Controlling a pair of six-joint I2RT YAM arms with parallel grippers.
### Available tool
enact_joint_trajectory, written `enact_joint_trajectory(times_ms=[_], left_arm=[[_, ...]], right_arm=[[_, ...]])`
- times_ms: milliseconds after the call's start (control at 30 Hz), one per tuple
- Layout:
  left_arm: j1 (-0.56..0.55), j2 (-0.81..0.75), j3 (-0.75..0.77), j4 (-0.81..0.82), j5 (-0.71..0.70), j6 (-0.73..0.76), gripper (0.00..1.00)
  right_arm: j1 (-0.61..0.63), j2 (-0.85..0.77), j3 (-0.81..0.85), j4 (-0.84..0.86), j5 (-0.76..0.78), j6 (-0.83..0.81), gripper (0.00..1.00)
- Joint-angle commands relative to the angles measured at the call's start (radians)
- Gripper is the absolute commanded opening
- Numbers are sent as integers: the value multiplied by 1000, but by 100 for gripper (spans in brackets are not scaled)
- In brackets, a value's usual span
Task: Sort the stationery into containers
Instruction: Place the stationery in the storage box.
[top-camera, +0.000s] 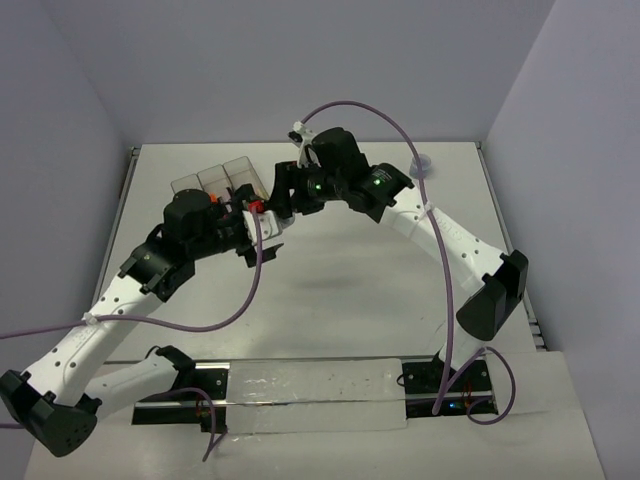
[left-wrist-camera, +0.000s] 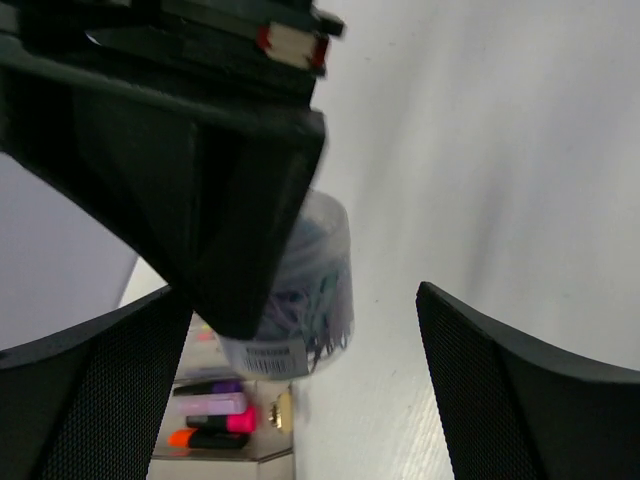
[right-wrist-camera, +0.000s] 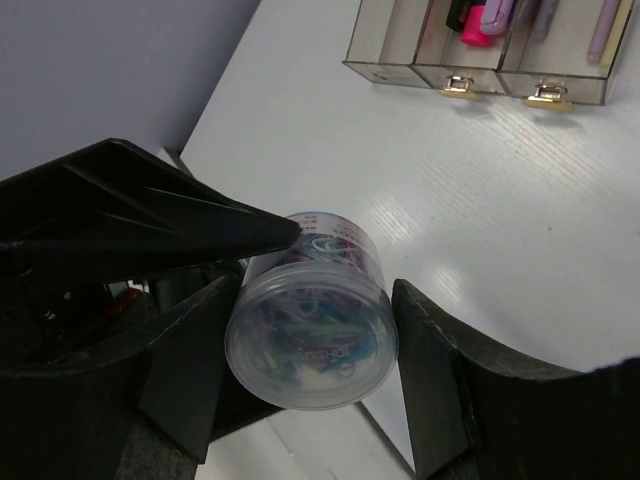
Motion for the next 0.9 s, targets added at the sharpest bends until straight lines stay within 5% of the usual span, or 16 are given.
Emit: enact_joint_trajectory(times_ms=[0,267,500,767,867], left_arm=[[-17,50,77,90,-27,-214,99],[-20,73,86,144,-85,-259,99],[-20,93,109,101,-114,-191,83],[-21,50,73,74,-103,-142,96],[-20,42,68,78,-114,-144,89]], right_arm=[[26,-49,-6,87,-14,25,0],[30,-54,5,84,-12,22,0],[29,-48,19,79,-16,21,0],[29,-53,32,94,-32,36,0],[30,-57,29,99,-40,40,0]])
